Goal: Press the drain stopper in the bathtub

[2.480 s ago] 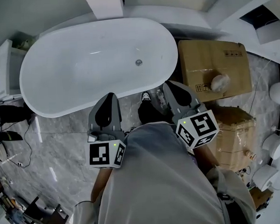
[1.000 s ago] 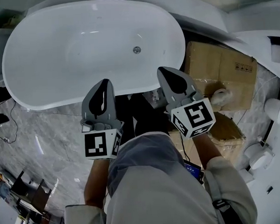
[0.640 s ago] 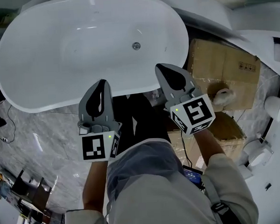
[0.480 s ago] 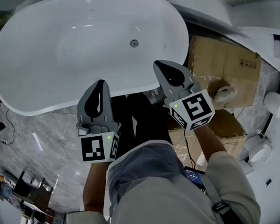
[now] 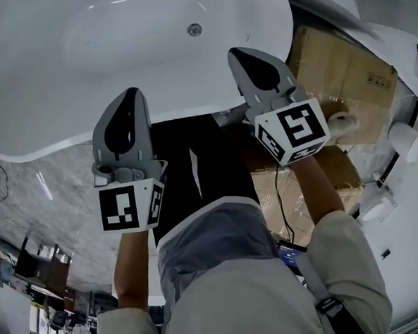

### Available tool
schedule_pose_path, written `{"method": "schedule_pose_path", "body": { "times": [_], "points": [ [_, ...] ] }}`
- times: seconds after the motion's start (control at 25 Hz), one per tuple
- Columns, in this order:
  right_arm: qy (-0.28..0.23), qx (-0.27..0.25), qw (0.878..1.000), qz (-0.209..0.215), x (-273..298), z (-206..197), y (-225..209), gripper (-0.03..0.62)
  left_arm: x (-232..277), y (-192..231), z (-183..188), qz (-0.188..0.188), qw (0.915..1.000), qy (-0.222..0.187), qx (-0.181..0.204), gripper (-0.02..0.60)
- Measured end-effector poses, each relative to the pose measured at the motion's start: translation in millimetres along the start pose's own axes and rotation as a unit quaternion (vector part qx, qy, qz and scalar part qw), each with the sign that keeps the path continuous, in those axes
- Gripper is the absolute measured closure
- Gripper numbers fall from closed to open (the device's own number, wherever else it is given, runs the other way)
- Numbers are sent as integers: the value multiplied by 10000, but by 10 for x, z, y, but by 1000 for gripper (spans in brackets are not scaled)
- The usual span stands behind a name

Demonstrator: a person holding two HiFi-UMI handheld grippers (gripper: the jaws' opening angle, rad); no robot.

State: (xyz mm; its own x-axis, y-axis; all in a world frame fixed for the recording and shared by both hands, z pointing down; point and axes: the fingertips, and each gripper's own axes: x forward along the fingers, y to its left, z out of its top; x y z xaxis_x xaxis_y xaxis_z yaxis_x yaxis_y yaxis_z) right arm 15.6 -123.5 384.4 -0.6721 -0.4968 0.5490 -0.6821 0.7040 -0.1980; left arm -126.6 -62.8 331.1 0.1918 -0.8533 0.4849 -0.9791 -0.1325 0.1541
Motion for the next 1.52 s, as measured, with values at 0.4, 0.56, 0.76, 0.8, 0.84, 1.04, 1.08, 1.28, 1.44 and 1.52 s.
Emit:
{"method": "schedule_pose_path", "body": {
  "times": [0.4, 0.56, 0.76, 0.8, 0.84, 1.04, 1.08, 1.28, 1.44, 1.52],
  "points": [
    [387, 47, 9992, -74, 608, -651, -204, 595, 338, 279, -515, 171, 9993, 59, -330, 581],
    [526, 65, 9985, -122, 892, -915, -269, 595, 491, 386, -737, 119, 9994, 50, -308, 581],
    [644, 59, 9978, -123, 1185, -1138, -351, 595, 759, 485, -964, 140, 9995, 46, -284, 581],
    [656, 52, 9978, -122, 1250, -1173, -361, 595, 813, 503, -1000, 133, 9996, 48, -232, 581],
    [660, 54, 9977, -130, 1311, -1205, -374, 594, 865, 519, -1036, 122, 9998, 56, -167, 581],
    [672, 167, 9972, -273, 1585, -1377, -505, 594, 1060, 597, -1163, 80, 9999, 109, -17, 581],
    [697, 199, 9969, -316, 1650, -1430, -548, 594, 1094, 624, -1188, 85, 9999, 128, -20, 581],
    [872, 233, 9948, -479, 2016, -1735, -753, 594, 1266, 746, -1342, 41, 9998, 185, 69, 581],
    [1030, 230, 9934, -457, 2285, -1964, -831, 594, 1363, 828, -1504, 46, 9994, 313, 98, 581],
    [1042, 395, 9927, -466, 2429, -2050, -845, 594, 1408, 871, -1597, 53, 9991, 395, 120, 581]
  ]
}}
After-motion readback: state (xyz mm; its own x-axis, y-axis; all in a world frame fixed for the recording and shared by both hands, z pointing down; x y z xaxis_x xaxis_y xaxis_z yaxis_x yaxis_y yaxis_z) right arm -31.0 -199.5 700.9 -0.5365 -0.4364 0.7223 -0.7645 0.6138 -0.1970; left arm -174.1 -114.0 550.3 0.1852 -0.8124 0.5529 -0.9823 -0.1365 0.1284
